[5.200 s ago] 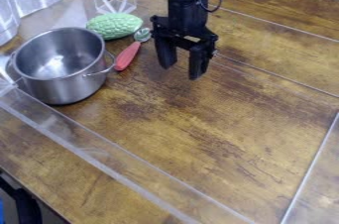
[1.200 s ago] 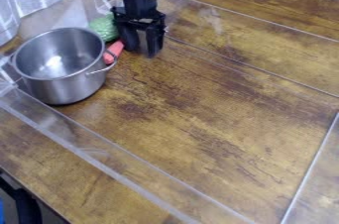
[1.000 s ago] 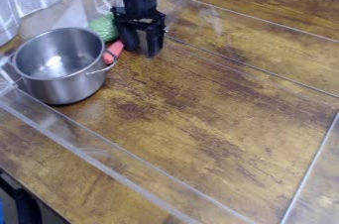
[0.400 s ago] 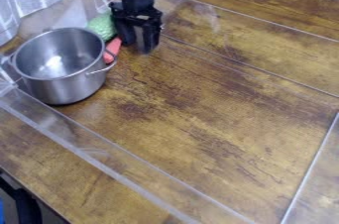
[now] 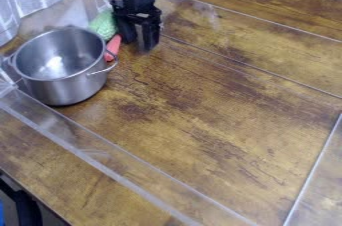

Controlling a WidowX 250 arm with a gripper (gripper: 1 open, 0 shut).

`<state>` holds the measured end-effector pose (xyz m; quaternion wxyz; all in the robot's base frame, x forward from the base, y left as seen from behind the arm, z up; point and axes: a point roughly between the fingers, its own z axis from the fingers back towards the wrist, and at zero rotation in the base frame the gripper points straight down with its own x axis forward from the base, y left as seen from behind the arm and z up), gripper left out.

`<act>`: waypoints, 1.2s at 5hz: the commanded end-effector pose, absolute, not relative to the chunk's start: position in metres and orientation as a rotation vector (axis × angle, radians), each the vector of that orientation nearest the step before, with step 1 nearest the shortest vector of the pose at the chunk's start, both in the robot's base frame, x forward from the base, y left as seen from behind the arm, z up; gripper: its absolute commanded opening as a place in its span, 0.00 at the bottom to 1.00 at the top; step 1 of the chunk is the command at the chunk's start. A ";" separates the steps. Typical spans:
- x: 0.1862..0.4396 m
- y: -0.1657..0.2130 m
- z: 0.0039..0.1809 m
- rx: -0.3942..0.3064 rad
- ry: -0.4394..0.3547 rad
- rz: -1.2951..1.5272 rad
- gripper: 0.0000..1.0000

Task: Move the pink spoon to the left side of the table

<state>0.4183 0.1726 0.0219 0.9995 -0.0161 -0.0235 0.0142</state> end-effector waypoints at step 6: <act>0.392 0.176 0.020 -0.009 -0.035 0.190 0.00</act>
